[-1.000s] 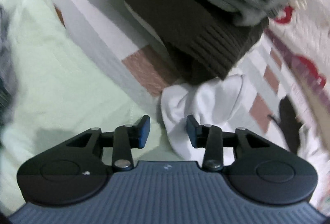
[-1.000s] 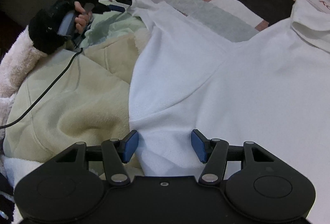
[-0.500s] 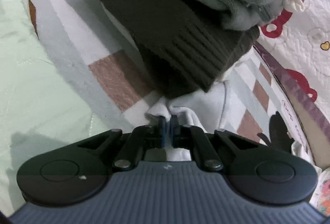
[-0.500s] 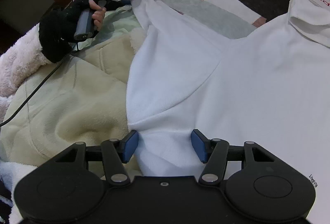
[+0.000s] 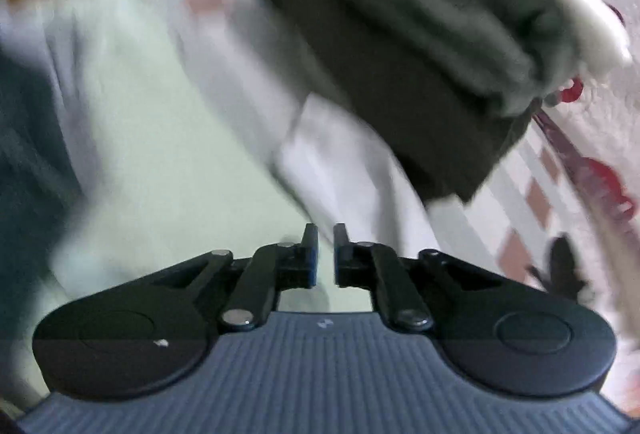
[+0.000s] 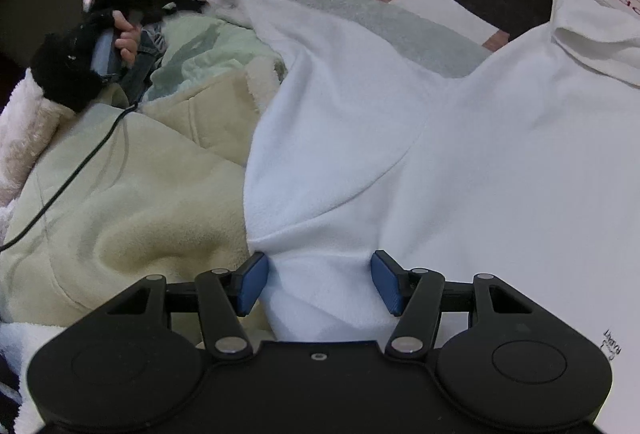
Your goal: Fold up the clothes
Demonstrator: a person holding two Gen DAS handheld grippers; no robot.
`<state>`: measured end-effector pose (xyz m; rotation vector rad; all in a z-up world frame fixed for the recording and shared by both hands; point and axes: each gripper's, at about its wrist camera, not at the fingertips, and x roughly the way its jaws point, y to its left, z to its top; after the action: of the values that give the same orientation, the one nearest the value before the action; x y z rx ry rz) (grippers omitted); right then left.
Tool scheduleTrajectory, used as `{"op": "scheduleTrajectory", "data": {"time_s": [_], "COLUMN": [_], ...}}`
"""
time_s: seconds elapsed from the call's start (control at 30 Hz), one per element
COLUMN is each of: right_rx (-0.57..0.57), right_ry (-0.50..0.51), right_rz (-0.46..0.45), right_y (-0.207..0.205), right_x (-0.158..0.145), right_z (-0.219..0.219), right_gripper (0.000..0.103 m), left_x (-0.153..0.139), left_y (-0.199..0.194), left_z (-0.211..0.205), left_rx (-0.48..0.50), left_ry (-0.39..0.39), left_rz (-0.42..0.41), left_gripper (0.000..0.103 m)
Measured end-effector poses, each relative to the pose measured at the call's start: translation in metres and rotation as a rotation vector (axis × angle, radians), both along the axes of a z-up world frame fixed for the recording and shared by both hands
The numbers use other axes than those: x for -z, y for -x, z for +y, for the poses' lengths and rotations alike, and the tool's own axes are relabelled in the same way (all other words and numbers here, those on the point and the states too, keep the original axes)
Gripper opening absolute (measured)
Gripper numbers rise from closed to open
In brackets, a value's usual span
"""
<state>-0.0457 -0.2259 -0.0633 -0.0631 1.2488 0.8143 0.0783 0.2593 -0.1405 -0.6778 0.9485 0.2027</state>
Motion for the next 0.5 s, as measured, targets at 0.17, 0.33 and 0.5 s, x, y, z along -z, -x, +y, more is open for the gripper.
{"op": "scheduleTrajectory", "data": {"time_s": [0.17, 0.33, 0.5], "right_rx": [0.114, 0.062, -0.045], "right_ry": [-0.137, -0.114, 0.013], "right_rz": [-0.091, -0.131, -0.134], "right_y": [-0.016, -0.034, -0.034], "right_x": [-0.039, -0.049, -0.023], "right_z": [-0.02, 0.002, 0.052], "right_gripper": [0.053, 0.046, 0.031], "left_x": [-0.002, 0.004, 0.023], "left_y": [-0.005, -0.017, -0.037], "left_z": [-0.004, -0.01, -0.035], "left_rx": [0.004, 0.07, 0.189], "left_ry": [0.061, 0.113, 0.109], "left_rz": [-0.056, -0.128, -0.133], "left_gripper": [0.043, 0.043, 0.049]}}
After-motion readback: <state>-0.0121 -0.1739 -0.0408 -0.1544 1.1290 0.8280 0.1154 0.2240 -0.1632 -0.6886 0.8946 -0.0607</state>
